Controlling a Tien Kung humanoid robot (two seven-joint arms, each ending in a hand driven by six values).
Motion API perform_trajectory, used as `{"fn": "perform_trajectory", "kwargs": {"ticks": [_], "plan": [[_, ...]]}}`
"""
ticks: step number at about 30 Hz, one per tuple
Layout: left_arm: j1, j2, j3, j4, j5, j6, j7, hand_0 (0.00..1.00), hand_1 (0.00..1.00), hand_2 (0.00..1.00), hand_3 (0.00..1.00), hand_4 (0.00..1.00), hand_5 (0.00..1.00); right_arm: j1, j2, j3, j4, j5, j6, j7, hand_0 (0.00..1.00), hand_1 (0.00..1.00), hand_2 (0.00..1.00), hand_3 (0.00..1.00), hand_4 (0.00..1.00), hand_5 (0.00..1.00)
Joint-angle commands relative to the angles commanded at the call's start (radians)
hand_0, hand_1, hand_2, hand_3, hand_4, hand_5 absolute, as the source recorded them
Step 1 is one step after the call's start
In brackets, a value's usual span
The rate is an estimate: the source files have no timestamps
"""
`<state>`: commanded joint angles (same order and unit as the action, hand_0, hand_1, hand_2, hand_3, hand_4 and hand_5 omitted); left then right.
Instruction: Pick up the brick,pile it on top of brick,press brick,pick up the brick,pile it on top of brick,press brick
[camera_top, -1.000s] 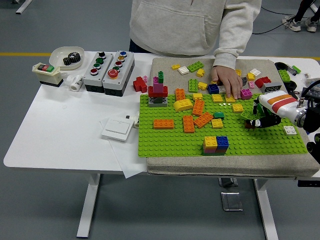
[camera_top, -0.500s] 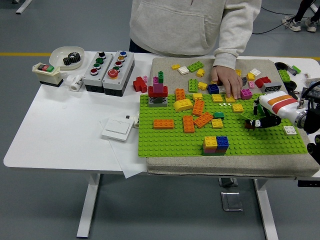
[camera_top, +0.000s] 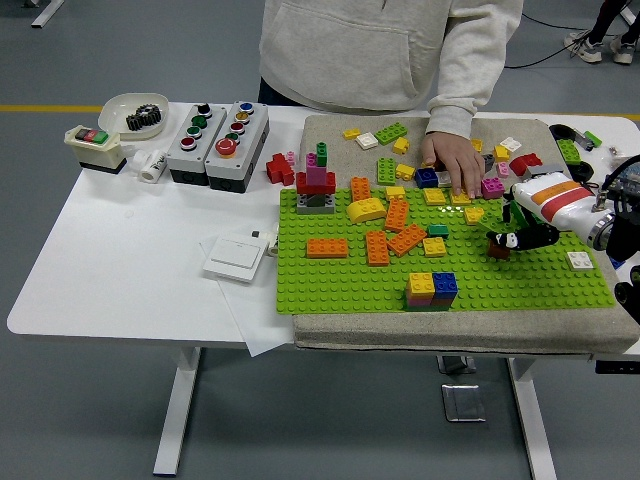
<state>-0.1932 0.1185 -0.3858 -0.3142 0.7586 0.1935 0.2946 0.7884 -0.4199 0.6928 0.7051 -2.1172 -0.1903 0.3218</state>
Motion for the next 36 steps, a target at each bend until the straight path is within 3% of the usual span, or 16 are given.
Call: {"fn": "perform_trajectory", "kwargs": {"ticks": [7, 10, 14, 23, 31, 36], "plan": [[0.0, 0.0, 0.002, 0.001, -0.004, 0.001, -0.002, 0.693, 0.738, 0.741, 0.596, 0.689, 0.66, -0.022, -0.055, 0.01, 0.134, -0.031, -0.028, 0.015, 0.121, 0.088, 0.18, 0.394, 0.724, 0.536], [0.0, 0.001, 0.0, 0.002, -0.002, 0.0, -0.002, 0.693, 0.737, 0.742, 0.596, 0.689, 0.66, -0.036, -0.108, -0.005, 0.239, -0.036, -0.057, 0.035, 0.118, 0.087, 0.178, 0.394, 0.715, 0.52], [-0.001, 0.001, -0.003, 0.003, 0.004, -0.001, -0.001, 0.693, 0.736, 0.74, 0.596, 0.689, 0.66, -0.044, -0.148, -0.031, 0.352, -0.04, -0.078, 0.06, 0.119, 0.087, 0.179, 0.393, 0.713, 0.514], [-0.001, 0.001, -0.004, 0.004, 0.002, -0.001, -0.002, 0.693, 0.735, 0.741, 0.596, 0.689, 0.66, -0.036, -0.213, -0.107, 0.509, -0.038, -0.092, 0.11, 0.119, 0.088, 0.18, 0.395, 0.713, 0.512], [0.0, 0.001, -0.004, 0.004, 0.003, -0.002, -0.001, 0.693, 0.734, 0.74, 0.596, 0.689, 0.661, 0.007, -0.207, -0.178, 0.51, -0.045, -0.104, 0.137, 0.12, 0.091, 0.182, 0.4, 0.714, 0.51], [0.0, 0.001, -0.001, 0.003, -0.002, -0.001, -0.001, 0.693, 0.734, 0.74, 0.596, 0.689, 0.66, 0.024, -0.193, -0.2, 0.481, -0.091, -0.149, 0.158, 0.124, 0.094, 0.183, 0.401, 0.716, 0.511]]}}
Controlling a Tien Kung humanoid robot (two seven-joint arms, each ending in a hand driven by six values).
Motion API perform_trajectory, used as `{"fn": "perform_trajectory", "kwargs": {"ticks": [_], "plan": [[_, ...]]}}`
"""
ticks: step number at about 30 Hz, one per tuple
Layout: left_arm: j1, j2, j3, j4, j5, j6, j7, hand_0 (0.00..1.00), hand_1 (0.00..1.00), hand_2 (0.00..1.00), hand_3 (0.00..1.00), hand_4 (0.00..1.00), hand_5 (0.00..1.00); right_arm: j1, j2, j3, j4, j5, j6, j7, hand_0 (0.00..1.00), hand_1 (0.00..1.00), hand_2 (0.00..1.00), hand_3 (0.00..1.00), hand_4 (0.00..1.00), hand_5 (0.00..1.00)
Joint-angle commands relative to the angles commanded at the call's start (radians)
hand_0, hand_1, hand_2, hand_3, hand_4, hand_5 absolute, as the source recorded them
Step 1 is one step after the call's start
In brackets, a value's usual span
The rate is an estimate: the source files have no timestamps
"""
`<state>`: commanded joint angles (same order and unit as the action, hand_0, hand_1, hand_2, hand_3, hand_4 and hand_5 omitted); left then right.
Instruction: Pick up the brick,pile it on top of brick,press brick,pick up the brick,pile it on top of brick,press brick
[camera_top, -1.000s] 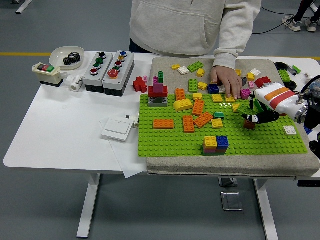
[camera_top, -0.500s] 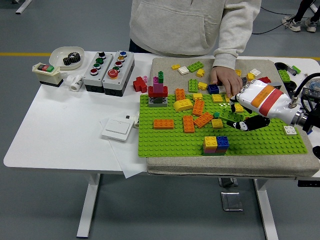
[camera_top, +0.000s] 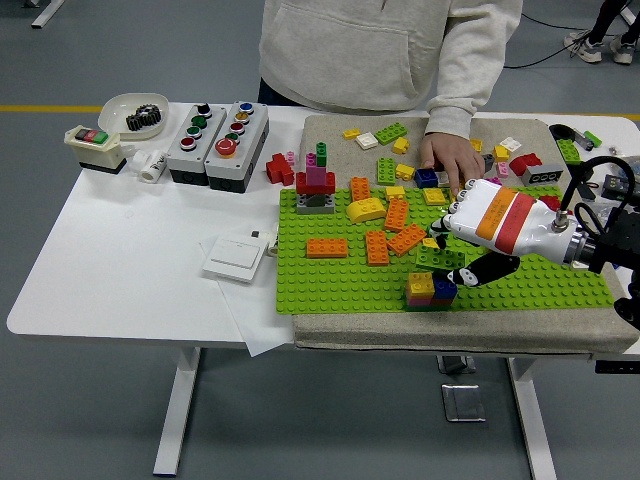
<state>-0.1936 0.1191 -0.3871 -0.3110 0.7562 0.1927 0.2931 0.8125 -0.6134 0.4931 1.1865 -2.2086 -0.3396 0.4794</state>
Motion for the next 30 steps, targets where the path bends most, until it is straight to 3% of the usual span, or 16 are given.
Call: {"fn": "perform_trajectory", "kwargs": {"ticks": [11, 30], "plan": [[0.001, 0.0, 0.0, -0.002, 0.001, -0.001, 0.002, 0.693, 0.732, 0.74, 0.595, 0.689, 0.661, 0.021, 0.025, -0.046, -0.036, -0.059, -0.063, 0.026, 0.129, 0.097, 0.187, 0.405, 0.721, 0.53], [0.005, 0.0, -0.004, -0.003, 0.01, -0.002, 0.005, 0.693, 0.732, 0.74, 0.595, 0.689, 0.661, 0.037, 0.049, -0.082, -0.092, -0.06, -0.079, 0.04, 0.132, 0.1, 0.19, 0.407, 0.723, 0.561]]}}
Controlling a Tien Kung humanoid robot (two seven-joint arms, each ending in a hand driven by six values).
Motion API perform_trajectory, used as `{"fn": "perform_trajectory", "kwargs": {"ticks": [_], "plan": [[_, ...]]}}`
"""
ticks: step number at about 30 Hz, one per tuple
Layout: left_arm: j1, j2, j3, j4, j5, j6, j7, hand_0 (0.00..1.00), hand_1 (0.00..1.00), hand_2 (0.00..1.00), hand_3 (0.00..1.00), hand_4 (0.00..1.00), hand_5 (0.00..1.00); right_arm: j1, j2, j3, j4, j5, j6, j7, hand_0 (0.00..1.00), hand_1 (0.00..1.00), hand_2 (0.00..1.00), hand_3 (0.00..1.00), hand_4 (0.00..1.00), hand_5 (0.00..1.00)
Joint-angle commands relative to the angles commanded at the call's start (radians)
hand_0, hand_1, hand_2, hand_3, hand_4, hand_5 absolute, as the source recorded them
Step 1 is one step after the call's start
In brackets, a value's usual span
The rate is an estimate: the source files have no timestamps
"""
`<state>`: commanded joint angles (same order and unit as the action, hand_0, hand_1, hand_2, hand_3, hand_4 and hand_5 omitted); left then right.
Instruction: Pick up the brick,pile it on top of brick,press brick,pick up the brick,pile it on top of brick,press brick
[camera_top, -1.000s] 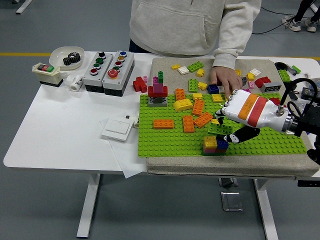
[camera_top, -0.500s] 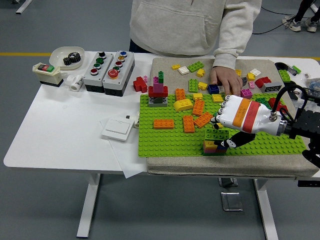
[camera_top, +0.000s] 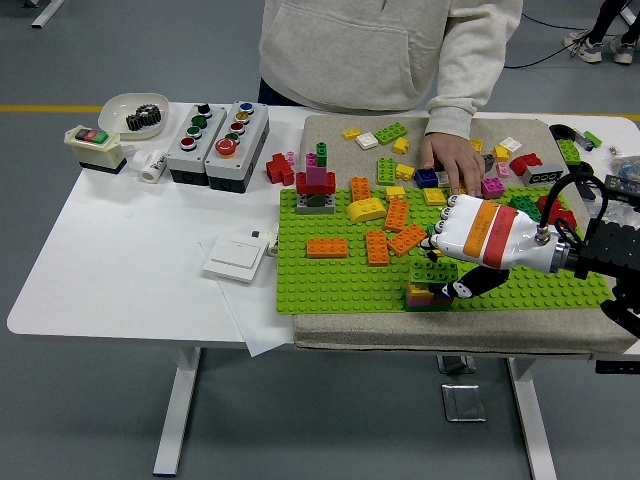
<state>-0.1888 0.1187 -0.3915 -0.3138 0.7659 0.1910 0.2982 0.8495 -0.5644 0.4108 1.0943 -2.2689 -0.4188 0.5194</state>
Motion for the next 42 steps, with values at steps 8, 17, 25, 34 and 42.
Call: {"fn": "perform_trajectory", "kwargs": {"ticks": [8, 17, 25, 34, 42], "plan": [[-0.001, 0.0, 0.001, 0.0, -0.003, 0.001, -0.001, 0.693, 0.734, 0.74, 0.596, 0.69, 0.661, 0.003, 0.002, -0.009, -0.007, 0.0, -0.001, 0.001, 0.135, 0.102, 0.192, 0.406, 0.727, 0.577], [-0.003, 0.0, 0.004, 0.0, -0.008, 0.002, -0.002, 0.693, 0.734, 0.74, 0.596, 0.69, 0.661, 0.008, 0.004, -0.019, -0.017, 0.0, 0.003, -0.001, 0.135, 0.102, 0.193, 0.406, 0.728, 0.583], [-0.004, -0.001, 0.004, 0.001, -0.009, 0.002, -0.003, 0.693, 0.734, 0.74, 0.596, 0.689, 0.661, 0.011, 0.006, -0.028, -0.021, 0.0, 0.004, 0.001, 0.136, 0.102, 0.194, 0.405, 0.73, 0.591], [-0.006, 0.0, 0.006, 0.001, -0.013, 0.003, -0.004, 0.693, 0.735, 0.74, 0.596, 0.689, 0.661, 0.009, 0.007, -0.028, -0.033, 0.0, 0.007, 0.001, 0.138, 0.104, 0.2, 0.411, 0.734, 0.598], [-0.006, 0.0, 0.006, 0.001, -0.013, 0.003, -0.004, 0.693, 0.735, 0.74, 0.596, 0.69, 0.661, 0.01, 0.008, -0.026, -0.033, 0.0, 0.014, -0.001, 0.14, 0.105, 0.207, 0.421, 0.738, 0.598]]}}
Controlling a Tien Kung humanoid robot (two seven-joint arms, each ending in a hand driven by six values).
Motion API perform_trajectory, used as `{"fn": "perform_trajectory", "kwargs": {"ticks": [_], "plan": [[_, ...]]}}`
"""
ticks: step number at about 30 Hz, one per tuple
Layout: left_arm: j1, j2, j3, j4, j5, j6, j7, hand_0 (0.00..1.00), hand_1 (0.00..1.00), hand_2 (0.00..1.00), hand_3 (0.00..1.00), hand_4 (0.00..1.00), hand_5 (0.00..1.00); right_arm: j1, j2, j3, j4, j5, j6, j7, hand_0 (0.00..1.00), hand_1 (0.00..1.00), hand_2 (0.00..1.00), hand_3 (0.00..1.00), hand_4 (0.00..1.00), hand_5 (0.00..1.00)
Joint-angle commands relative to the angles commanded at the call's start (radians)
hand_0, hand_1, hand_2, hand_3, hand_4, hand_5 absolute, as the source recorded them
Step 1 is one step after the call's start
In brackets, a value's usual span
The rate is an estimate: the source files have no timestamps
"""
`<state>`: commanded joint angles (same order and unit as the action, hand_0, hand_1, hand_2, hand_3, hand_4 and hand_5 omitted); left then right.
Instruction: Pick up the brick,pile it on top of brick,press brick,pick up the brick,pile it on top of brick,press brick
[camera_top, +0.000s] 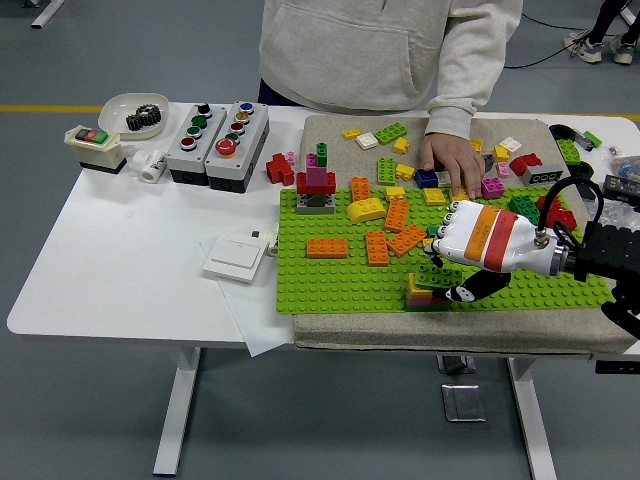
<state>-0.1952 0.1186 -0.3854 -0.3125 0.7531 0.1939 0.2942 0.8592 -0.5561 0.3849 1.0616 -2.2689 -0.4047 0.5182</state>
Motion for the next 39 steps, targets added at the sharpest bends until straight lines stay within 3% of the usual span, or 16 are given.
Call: {"fn": "perform_trajectory", "kwargs": {"ticks": [14, 39], "plan": [[0.0, 0.0, -0.001, 0.0, 0.0, -0.001, 0.0, 0.693, 0.735, 0.74, 0.596, 0.69, 0.661, -0.001, 0.001, -0.002, 0.006, 0.0, 0.021, 0.005, 0.146, 0.118, 0.231, 0.486, 0.803, 0.571], [0.005, 0.0, -0.012, -0.001, 0.023, -0.005, 0.006, 0.693, 0.735, 0.74, 0.596, 0.689, 0.661, -0.007, 0.001, 0.017, 0.009, 0.0, 0.035, 0.003, 0.162, 0.124, 0.236, 0.496, 0.852, 0.557]]}}
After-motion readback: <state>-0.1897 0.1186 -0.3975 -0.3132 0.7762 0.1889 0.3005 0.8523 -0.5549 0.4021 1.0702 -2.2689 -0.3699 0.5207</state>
